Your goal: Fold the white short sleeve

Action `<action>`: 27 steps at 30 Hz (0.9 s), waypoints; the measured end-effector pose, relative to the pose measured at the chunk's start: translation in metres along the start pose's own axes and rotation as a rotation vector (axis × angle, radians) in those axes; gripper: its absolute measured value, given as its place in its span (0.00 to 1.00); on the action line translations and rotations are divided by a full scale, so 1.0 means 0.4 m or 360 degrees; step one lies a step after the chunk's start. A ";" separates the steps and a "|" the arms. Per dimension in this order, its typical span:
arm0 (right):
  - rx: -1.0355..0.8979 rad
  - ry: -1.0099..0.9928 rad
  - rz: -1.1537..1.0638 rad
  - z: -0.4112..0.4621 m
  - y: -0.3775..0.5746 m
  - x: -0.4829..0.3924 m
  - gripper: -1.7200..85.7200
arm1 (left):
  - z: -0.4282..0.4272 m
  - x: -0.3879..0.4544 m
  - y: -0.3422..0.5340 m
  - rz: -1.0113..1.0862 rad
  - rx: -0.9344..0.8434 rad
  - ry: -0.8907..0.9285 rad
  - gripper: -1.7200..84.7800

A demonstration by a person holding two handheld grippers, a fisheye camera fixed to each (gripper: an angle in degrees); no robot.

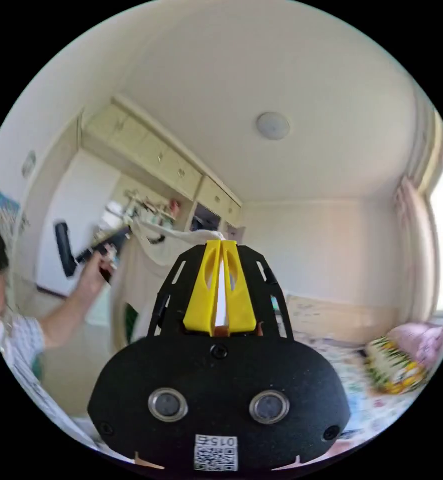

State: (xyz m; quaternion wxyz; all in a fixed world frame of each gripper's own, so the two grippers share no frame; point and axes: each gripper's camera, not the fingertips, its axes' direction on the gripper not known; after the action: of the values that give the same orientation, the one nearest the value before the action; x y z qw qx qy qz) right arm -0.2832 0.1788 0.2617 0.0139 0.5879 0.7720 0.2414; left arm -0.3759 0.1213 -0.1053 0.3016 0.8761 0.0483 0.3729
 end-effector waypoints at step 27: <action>0.0753 -0.1135 0.0284 -0.445 0.157 0.105 0.01 | -0.228 0.313 -0.048 -0.0109 0.0729 0.0208 0.01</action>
State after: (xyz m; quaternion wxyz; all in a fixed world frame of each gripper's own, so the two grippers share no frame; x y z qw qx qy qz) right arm -0.2940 0.1658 0.4544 0.1236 0.6859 0.6991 -0.1600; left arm -0.3455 0.2205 0.0113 0.1038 0.8936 0.1806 0.3977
